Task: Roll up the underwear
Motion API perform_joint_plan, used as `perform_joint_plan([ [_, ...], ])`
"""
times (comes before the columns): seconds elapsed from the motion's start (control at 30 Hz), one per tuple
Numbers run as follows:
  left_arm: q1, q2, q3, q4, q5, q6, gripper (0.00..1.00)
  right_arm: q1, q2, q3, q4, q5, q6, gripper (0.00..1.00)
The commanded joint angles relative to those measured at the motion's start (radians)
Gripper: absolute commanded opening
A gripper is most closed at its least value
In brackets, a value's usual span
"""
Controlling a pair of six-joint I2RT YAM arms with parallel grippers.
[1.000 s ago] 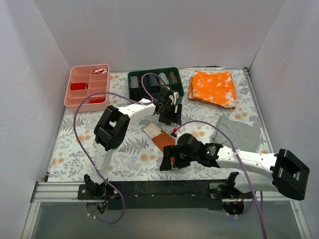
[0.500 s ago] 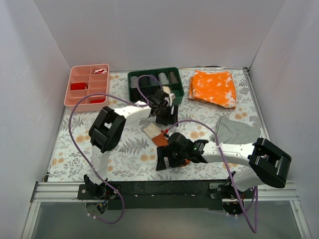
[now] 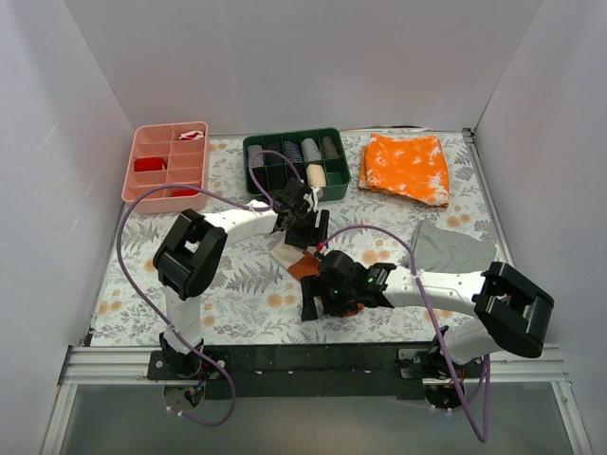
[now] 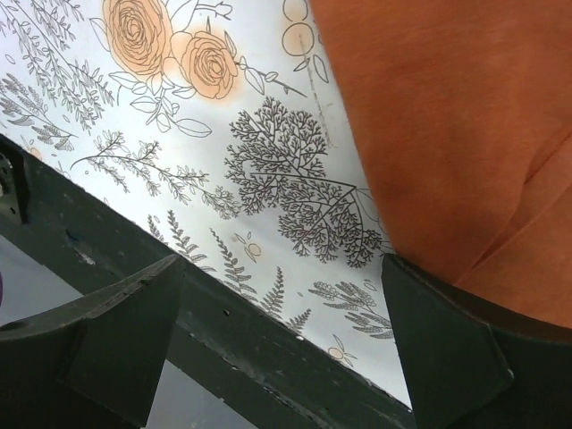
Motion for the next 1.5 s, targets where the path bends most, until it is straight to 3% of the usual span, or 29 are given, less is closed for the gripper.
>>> perform_joint_plan([
  [0.0, 0.006, -0.060, -0.053, -0.063, -0.064, 0.005, 0.67, -0.014, -0.029, 0.008, -0.063, 0.038, -0.023, 0.99],
  [0.33, 0.006, -0.135, -0.121, -0.095, -0.101, -0.033, 0.67, -0.058, -0.078, -0.023, -0.141, 0.116, -0.081, 0.99],
  [0.83, 0.006, -0.284, -0.330, -0.055, -0.089, -0.170, 0.67, -0.256, -0.046, -0.001, -0.150, 0.050, -0.288, 0.99],
  [1.23, -0.002, -0.430, -0.479, -0.021, -0.059, -0.270, 0.67, -0.419, 0.103, 0.175, -0.176, -0.090, -0.483, 0.99],
  [1.47, -0.029, -0.502, -0.566, 0.002, -0.055, -0.348, 0.67, -0.476, 0.183, 0.305, -0.219, -0.093, -0.557, 0.99],
])
